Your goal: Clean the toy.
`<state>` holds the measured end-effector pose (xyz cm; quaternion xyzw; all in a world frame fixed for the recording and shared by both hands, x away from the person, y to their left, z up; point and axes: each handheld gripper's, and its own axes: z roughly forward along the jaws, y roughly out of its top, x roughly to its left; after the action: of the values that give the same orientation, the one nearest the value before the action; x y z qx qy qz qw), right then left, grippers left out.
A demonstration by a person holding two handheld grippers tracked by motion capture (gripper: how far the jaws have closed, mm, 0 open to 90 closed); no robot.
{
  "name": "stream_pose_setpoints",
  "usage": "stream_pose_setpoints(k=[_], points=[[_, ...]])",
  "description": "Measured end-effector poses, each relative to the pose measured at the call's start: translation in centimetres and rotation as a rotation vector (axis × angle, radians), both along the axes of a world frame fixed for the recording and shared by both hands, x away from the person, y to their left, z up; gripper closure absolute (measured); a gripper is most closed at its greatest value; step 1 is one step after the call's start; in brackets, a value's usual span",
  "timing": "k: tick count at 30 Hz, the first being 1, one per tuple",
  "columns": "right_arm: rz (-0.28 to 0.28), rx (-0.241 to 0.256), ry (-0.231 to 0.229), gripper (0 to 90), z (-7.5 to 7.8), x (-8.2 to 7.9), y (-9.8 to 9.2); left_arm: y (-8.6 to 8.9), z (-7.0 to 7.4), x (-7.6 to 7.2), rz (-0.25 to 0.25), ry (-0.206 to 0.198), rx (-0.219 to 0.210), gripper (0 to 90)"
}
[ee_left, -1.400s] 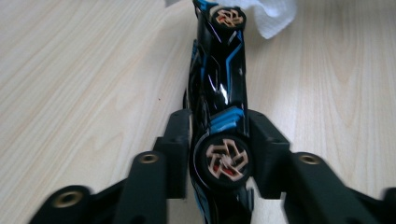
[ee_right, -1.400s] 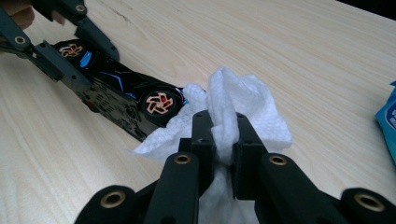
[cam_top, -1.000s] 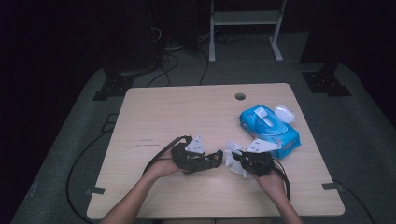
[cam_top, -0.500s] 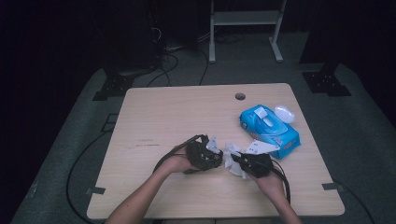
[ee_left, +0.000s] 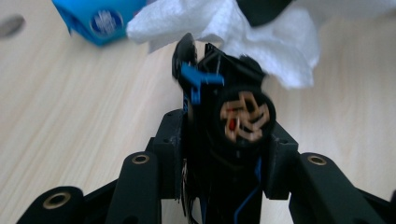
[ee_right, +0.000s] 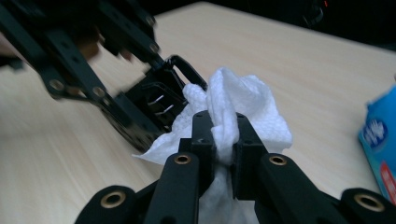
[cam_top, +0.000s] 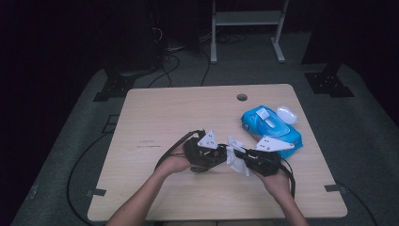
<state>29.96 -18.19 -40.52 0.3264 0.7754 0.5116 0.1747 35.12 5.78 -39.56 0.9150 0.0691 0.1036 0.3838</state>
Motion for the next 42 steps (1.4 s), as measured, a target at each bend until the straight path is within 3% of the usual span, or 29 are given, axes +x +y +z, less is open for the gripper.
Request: stream_pose_setpoints(k=[5, 9, 11, 15, 17, 20, 24, 29, 31, 34, 37, 42], points=[[0.054, 0.008, -0.095, 81.5, 2.4, -0.9, 1.4, 0.2, -0.6, -0.9, 0.005, -0.002, -0.093, 58.2], [0.074, -0.011, -0.097, 81.5, 2.3, -1.0, 2.0, 1.0, -0.5, -1.2, 0.008, 0.016, -0.163, 58.2], [0.073, 0.013, -0.08, 81.5, 1.7, -0.8, 1.7, 1.3, -0.5, -1.4, 0.011, 0.003, -0.155, 58.2], [0.037, -0.012, -0.052, 81.5, 0.9, -0.5, 0.7, 1.8, -0.5, -1.5, 0.01, 0.022, -0.189, 58.2], [0.028, -0.004, -0.034, 81.5, 0.6, -0.4, 0.2, 1.8, -0.6, -1.5, 0.011, 0.024, -0.185, 58.2], [0.046, 0.03, -0.044, 81.5, 1.0, -0.6, 0.4, 1.5, -0.8, -1.5, -0.01, 0.019, -0.18, 58.2], [0.064, 0.027, -0.066, 81.5, 1.5, -0.8, 1.0, 1.3, -0.7, -1.7, -0.017, 0.023, -0.198, 58.2], [0.022, 0.03, -0.033, 81.5, 0.3, -0.4, -0.1, 1.8, -0.5, -1.7, -0.015, 0.028, -0.219, 58.2], [0.018, 0.041, -0.027, 81.5, 0.2, -0.5, -0.3, 1.7, -0.5, -1.7, -0.015, 0.017, -0.205, 58.2], [0.045, 0.067, -0.057, 81.5, 1.2, -0.8, 0.2, 1.5, -0.6, -1.7, -0.024, 0.031, -0.217, 58.2], [0.054, 0.059, -0.078, 81.5, 1.5, -1.0, 0.8, 1.7, -0.4, -1.9, -0.02, 0.033, -0.237, 58.2], [0.028, 0.069, -0.029, 81.5, 0.3, -0.6, -0.1, 2.3, -0.2, -1.8, -0.012, 0.024, -0.246, 58.2]])
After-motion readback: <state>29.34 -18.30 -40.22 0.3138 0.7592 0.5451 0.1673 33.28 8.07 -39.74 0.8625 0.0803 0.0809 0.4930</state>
